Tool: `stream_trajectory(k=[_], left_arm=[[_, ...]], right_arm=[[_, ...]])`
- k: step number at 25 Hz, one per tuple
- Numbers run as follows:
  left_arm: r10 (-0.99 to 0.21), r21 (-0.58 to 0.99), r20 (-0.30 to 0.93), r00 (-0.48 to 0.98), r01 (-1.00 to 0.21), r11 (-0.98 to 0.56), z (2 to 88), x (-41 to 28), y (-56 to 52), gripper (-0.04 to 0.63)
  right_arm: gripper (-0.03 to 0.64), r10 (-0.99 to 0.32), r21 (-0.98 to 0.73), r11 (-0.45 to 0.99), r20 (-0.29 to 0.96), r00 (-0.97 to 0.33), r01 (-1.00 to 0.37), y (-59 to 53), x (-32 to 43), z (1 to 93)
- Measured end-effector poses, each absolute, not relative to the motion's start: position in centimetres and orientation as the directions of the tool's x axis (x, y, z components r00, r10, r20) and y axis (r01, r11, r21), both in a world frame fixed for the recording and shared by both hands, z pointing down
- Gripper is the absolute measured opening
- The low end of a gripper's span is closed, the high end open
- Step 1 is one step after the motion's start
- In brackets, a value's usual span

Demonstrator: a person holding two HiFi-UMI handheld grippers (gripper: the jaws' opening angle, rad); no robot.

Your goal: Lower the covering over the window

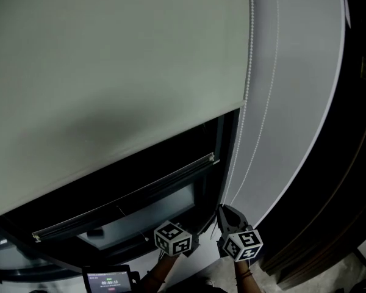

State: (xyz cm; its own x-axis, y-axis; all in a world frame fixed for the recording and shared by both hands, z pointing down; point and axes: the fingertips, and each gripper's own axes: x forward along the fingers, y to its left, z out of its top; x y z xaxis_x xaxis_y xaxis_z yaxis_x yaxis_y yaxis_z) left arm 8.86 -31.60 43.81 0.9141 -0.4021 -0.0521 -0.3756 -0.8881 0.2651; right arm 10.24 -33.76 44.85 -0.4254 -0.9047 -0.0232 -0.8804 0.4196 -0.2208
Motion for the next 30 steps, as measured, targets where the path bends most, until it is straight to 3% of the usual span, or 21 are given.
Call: stream_trajectory(k=[2,5,8,14,16,18,23,27,30], left_arm=[[-0.395,0.22,-0.145,0.907,-0.36,-0.907,39.4,8.8,-32.1,0.069],[-0.355,0.136,-0.214,0.91,-0.332,-0.933,34.2,9.5,-32.1,0.075],[-0.316,0.045,-0.231,0.92,-0.314,-0.948,31.3,10.9,-32.2,0.088],[-0.271,0.004,-0.222,0.937,-0.277,-0.961,30.3,12.7,-32.0,0.089],[-0.265,0.003,-0.204,0.942,-0.27,-0.963,30.8,12.9,-31.7,0.076],[-0.262,0.005,-0.196,0.945,-0.266,-0.964,31.1,12.9,-31.6,0.017],[-0.303,0.034,-0.232,0.924,-0.304,-0.952,31.4,12.4,-32.5,0.005],[-0.348,0.047,-0.3,0.888,-0.35,-0.935,31.1,10.3,-33.3,0.003],[-0.38,0.041,-0.24,0.893,-0.381,-0.924,32.3,9.6,-33.5,0.003]], right_arm=[[0.015,-0.906,-0.255,0.404,0.026,-0.424,-0.879,-33.6,10.5,48.0],[0.015,-0.896,-0.284,0.398,0.081,-0.436,-0.872,-33.3,10.5,50.8],[0.015,-0.879,-0.281,0.393,0.164,-0.447,-0.876,-33.0,10.2,54.0],[0.015,-0.805,-0.351,0.34,0.372,-0.463,-0.872,-30.3,8.9,63.1],[0.015,-0.795,-0.365,0.339,0.382,-0.471,-0.867,-29.8,8.7,63.9],[0.015,-0.792,-0.353,0.343,0.39,-0.47,-0.871,-29.8,8.8,64.0],[0.017,-0.777,-0.346,0.365,0.398,-0.488,-0.864,-29.3,9.1,63.8],[0.022,-0.797,-0.344,0.4,0.327,-0.507,-0.85,-28.9,9.3,60.3],[0.048,-0.833,-0.317,0.428,0.225,-0.506,-0.846,-29.6,10.4,54.9]])
